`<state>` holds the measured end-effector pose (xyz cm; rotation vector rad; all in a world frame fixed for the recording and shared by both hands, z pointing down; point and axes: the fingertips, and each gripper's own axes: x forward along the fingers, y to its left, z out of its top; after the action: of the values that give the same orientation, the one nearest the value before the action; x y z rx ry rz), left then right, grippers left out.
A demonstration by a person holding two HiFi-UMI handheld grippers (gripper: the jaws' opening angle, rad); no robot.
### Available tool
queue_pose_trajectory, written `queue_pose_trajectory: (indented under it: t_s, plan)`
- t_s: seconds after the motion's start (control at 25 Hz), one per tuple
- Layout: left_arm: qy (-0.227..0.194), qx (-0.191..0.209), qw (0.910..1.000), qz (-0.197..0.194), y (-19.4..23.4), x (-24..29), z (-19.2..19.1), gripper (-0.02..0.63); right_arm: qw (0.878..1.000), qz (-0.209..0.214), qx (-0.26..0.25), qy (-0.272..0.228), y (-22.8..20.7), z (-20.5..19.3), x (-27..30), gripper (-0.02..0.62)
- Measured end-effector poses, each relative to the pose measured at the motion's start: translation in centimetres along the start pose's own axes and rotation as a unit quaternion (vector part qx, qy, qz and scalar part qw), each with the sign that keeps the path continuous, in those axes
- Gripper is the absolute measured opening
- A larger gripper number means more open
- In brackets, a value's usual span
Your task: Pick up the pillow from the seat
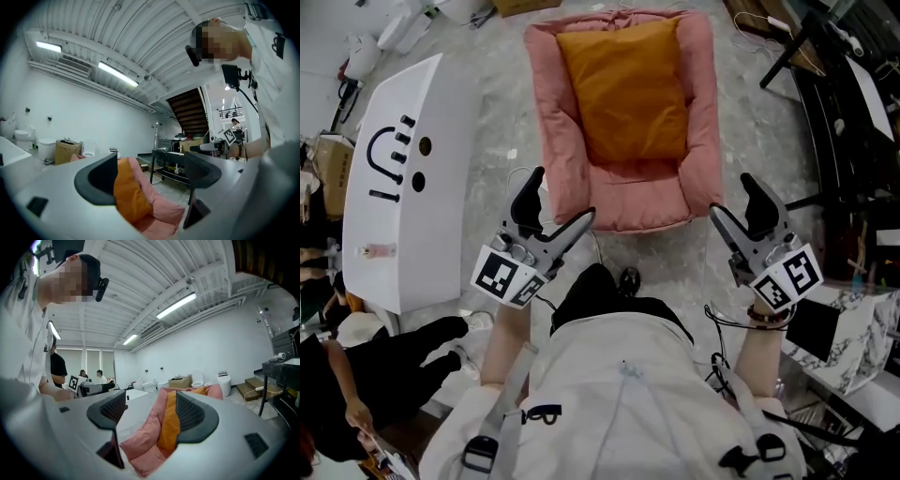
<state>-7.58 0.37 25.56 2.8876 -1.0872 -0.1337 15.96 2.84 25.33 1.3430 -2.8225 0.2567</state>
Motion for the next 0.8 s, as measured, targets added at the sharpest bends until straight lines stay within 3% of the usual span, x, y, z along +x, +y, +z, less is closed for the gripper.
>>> queue_pose_trajectory:
  t_s: [0.44,0.8]
  plan:
    - [0.019,-0.030,0.9993,0.009,6.6,5.3,-2.4,0.429,1.000,-0.014,0.023,0.015,-5.8,-1.4,4.7,0.324]
    - [0.062,-0.076,0.9950,-0.019,12.8,10.9,-5.3,0.433,0.998,-0.029,0.047,0.038,-10.6,-2.5,10.7,0.331]
